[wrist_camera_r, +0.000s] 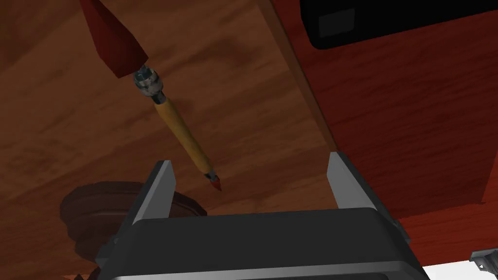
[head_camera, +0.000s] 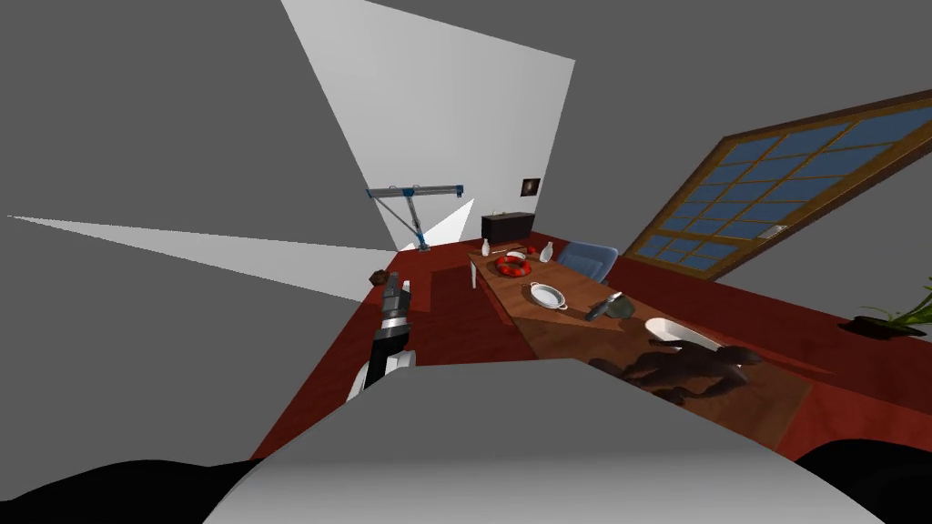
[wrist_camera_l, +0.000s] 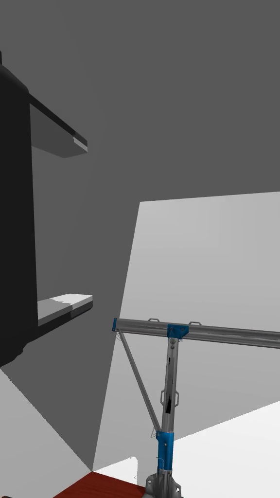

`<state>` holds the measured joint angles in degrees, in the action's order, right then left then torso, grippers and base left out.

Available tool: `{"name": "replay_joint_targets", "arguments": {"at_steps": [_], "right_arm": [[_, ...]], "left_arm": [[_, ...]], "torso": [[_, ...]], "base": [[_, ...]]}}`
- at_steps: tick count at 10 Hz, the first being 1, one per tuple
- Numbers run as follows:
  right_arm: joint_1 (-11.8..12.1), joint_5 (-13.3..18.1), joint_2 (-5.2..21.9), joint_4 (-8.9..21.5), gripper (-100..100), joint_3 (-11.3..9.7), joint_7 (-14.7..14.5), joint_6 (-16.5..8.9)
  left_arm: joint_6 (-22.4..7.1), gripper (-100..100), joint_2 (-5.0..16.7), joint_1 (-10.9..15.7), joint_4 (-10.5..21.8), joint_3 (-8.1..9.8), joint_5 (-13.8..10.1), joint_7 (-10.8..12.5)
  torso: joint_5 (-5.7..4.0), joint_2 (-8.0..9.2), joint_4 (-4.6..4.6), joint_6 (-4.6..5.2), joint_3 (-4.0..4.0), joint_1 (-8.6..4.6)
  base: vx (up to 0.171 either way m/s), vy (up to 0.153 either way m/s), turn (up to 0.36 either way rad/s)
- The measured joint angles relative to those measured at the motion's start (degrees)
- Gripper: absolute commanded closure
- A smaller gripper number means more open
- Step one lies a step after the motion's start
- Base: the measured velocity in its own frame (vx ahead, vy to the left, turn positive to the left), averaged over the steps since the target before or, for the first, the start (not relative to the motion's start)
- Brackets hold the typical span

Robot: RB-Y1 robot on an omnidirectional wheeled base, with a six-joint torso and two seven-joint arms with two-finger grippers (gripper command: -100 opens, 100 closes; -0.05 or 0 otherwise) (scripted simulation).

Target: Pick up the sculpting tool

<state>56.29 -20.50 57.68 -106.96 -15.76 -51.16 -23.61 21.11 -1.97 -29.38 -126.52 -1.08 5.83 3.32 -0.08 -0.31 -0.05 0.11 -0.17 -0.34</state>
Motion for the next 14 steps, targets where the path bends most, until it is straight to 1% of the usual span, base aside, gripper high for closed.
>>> {"name": "replay_joint_targets", "arguments": {"at_steps": [1,2,3,5,6,7,10,11,12,13,14], "right_arm": [[0.4,0.3,0.0,1.0,-100,-1.0,-1.7,-0.8],[0.2,-0.5,1.0,1.5,-100,-1.5,-2.6,-1.0],[-0.6,-1.9,2.5,3.5,-100,-3.1,-3.9,-1.1],[-1.0,-3.3,4.0,5.3,-100,-5.3,-6.5,-2.0],[-1.0,-3.4,4.0,5.5,0,-5.4,-6.8,-2.1],[-1.0,-3.4,4.0,5.4,-100,-5.4,-6.8,-2.1],[-3.3,-4.8,2.6,8.5,-100,-6.1,-5.1,-2.0],[-4.5,-5.6,2.0,10.1,-100,-6.5,-4.6,-1.9],[-5.4,-6.3,1.4,11.5,-100,-6.8,-3.9,-1.7],[-5.6,-6.4,1.4,11.6,100,-6.9,-3.7,-1.7],[-5.5,-6.4,1.4,11.6,100,-6.9,-3.7,-1.7]], "left_arm": [[0.0,0,0.0,0.0,0.0,0.0,0.0,0.0],[0.0,0,0.0,0.0,0.0,0.0,0.0,0.0],[0.0,0,0.0,0.0,0.0,-0.01,0.0,0.0],[0.0,0,0.0,0.0,0.0,0.0,0.0,0.0],[0.0,0,0.0,0.0,0.0,0.0,0.0,0.0],[0.0,0,0.0,0.0,0.0,0.0,0.0,0.0],[0.0,0,0.0,0.0,0.0,-0.01,0.0,0.0],[0.0,0,0.0,0.0,0.0,-0.01,0.0,0.0],[0.0,0,0.0,0.0,0.0,-0.01,0.0,0.0],[0.0,0,0.0,0.0,0.0,0.0,0.0,0.0],[0.0,0,0.0,0.0,0.0,0.0,0.0,0.0]], "torso": [[0.01,0.04,0.0,0.01,0.02,0.01],[0.02,0.04,0.01,0.02,0.02,0.09],[0.03,0.02,0.0,-0.03,0.01,0.09],[0.03,0.02,0.01,0.03,0.01,0.11],[0.04,0.03,0.01,0.05,0.02,0.18],[0.06,0.04,0.01,0.05,0.02,0.24],[0.08,0.54,0.12,0.04,0.31,0.34],[0.08,0.54,0.13,0.02,0.31,0.34],[0.08,0.52,0.12,0.0,0.31,0.34],[0.07,0.34,0.09,0.09,0.21,0.27],[0.06,0.18,0.05,0.07,0.11,0.23]], "base": [[-0.001,-0.034,0.079],[0.002,-0.027,0.273],[0.001,-0.035,0.22],[0.004,-0.024,0.065],[0.0,0.0,0.0],[-0.056,0.0,0.246],[-0.139,0.025,0.297],[-0.131,0.036,0.399],[-0.056,0.012,0.074],[-0.01,0.002,-0.017],[0.0,0.0,0.0]]}}
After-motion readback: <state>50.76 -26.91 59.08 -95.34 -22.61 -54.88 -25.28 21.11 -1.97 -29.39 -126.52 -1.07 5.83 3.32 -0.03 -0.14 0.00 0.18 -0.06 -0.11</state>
